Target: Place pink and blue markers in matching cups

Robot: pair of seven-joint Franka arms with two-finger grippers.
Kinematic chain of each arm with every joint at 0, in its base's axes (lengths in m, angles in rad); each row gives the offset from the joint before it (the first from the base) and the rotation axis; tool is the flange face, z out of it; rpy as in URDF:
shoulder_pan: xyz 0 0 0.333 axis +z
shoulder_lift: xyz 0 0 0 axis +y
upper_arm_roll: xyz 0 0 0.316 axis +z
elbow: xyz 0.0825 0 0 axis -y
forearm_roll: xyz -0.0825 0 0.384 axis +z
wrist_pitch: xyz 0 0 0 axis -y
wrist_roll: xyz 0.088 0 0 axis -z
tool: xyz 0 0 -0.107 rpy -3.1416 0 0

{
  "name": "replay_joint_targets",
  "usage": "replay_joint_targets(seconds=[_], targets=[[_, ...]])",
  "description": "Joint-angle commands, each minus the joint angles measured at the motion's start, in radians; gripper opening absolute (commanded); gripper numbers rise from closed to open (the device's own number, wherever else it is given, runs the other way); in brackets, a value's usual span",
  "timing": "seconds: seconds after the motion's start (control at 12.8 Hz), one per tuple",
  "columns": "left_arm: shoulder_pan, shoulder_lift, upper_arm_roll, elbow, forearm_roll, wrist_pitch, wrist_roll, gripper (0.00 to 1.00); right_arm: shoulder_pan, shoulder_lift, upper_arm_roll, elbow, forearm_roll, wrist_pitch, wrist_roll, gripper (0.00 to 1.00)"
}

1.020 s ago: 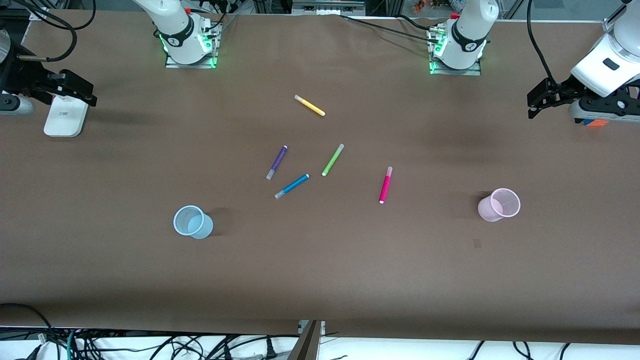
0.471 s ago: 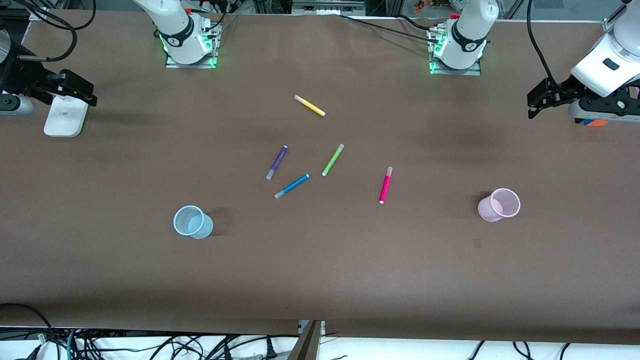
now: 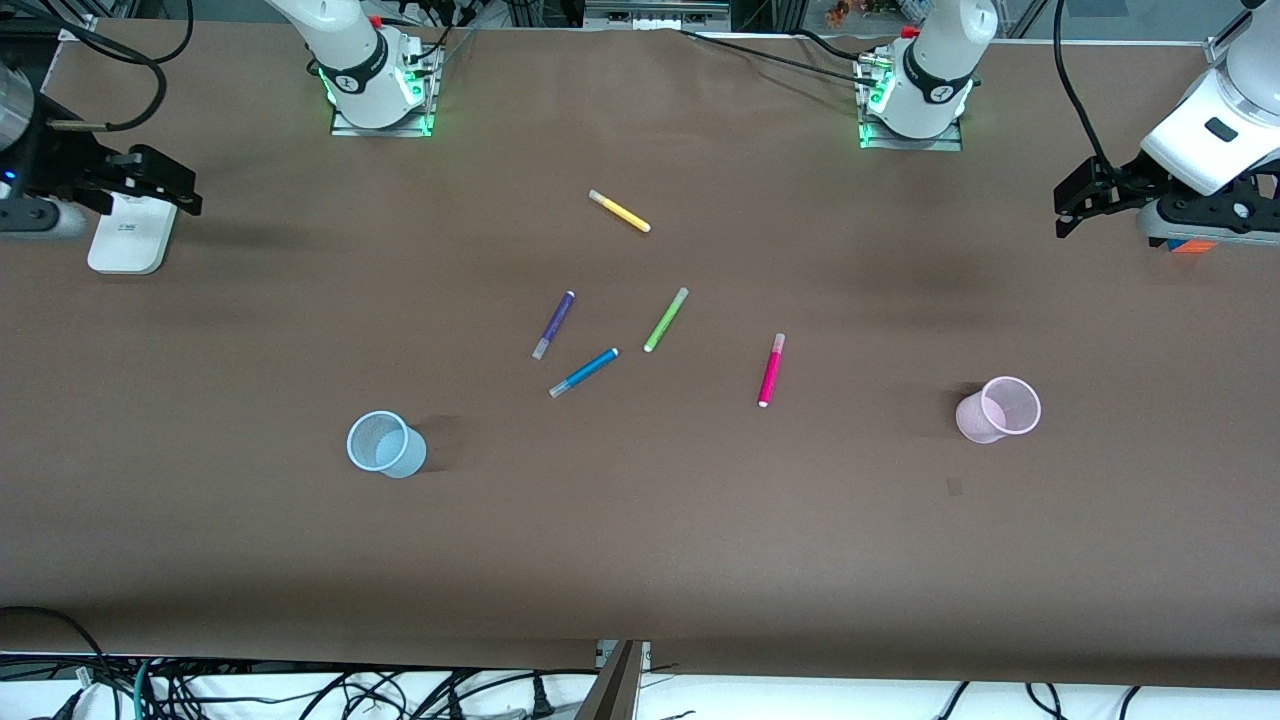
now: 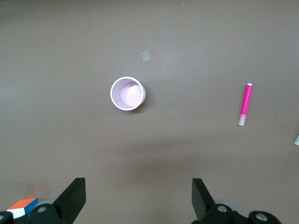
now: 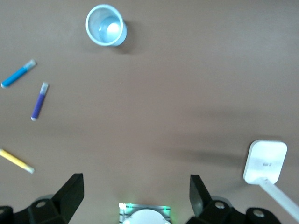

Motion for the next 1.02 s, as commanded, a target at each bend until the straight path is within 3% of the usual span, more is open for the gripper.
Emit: replay_joint_targets(seconds=[0.0, 0.39, 0.55, 0.94], targets=[[-0.003, 0.024, -0.011, 0.021, -0.015, -0.020, 0.004, 1.00, 0.005, 0.031, -0.009, 0.023, 0.003, -0.031, -0.080, 1.00], [-0.020, 0.178, -0.051, 0.020, -0.029, -0.041, 0.005, 1.00, 0.057, 0.049, -0.006, 0.030, 0.019, -0.018, 0.129, 1.00], [-0.018, 0.261, -0.112, 0.005, -0.028, 0.041, -0.009, 1.00, 0.113, 0.070, -0.006, 0.030, 0.020, 0.024, 0.245, 1.00], [-0.029, 0.421, -0.168, -0.009, -0.028, 0.219, -0.018, 1.00, 0.271, 0.193, -0.004, 0.029, 0.049, 0.200, 0.648, 1.00]])
